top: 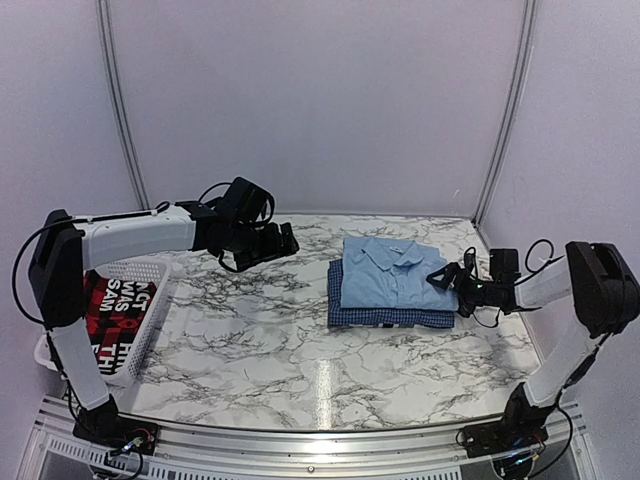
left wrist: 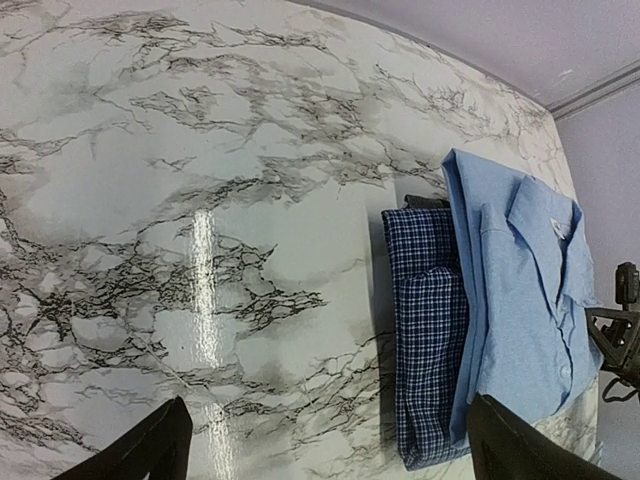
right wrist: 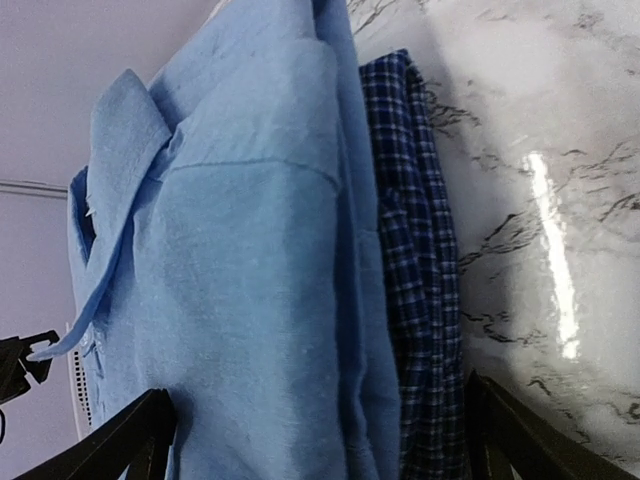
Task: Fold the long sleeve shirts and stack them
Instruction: Move the square-folded shirt to the corner of the board.
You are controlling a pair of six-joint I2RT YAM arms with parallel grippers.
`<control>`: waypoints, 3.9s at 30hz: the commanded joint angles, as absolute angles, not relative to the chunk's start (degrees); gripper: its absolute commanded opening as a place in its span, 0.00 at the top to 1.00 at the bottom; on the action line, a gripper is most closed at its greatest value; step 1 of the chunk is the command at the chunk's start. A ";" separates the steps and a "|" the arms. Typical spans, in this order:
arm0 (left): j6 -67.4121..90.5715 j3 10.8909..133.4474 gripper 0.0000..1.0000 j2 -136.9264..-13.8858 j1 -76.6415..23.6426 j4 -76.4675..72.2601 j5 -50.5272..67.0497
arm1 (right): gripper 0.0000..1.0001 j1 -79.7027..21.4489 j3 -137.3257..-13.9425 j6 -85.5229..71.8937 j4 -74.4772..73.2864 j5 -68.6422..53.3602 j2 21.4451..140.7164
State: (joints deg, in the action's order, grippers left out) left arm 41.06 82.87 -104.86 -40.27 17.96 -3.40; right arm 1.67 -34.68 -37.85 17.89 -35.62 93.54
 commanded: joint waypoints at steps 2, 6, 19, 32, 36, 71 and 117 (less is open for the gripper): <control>40.21 81.04 0.01 -101.76 -39.34 16.70 -2.59 | 0.01 -3.36 -35.26 -40.35 20.13 -36.14 93.69; 40.24 80.15 0.01 -100.42 -38.67 16.61 -2.55 | 0.02 -6.98 -33.96 -45.10 22.23 -34.99 92.62; 39.07 73.21 0.01 -91.06 -34.74 16.69 -1.52 | 0.02 -27.16 -43.18 -60.79 32.86 -23.17 103.72; 36.60 63.72 0.01 -78.59 -27.86 19.03 2.10 | 0.01 -35.34 -78.25 -65.89 31.99 -23.20 131.86; 35.55 62.57 0.01 -76.11 -25.89 20.21 3.38 | 0.01 -36.47 -94.17 -65.74 28.43 -24.28 141.33; 43.23 65.11 0.01 -106.34 -23.02 -0.74 12.32 | 0.02 -32.21 -103.01 -47.69 12.14 -21.18 133.65; 36.34 84.05 0.01 -119.23 -20.31 2.18 19.48 | 0.01 -32.90 -69.72 -29.16 -2.17 -8.95 93.08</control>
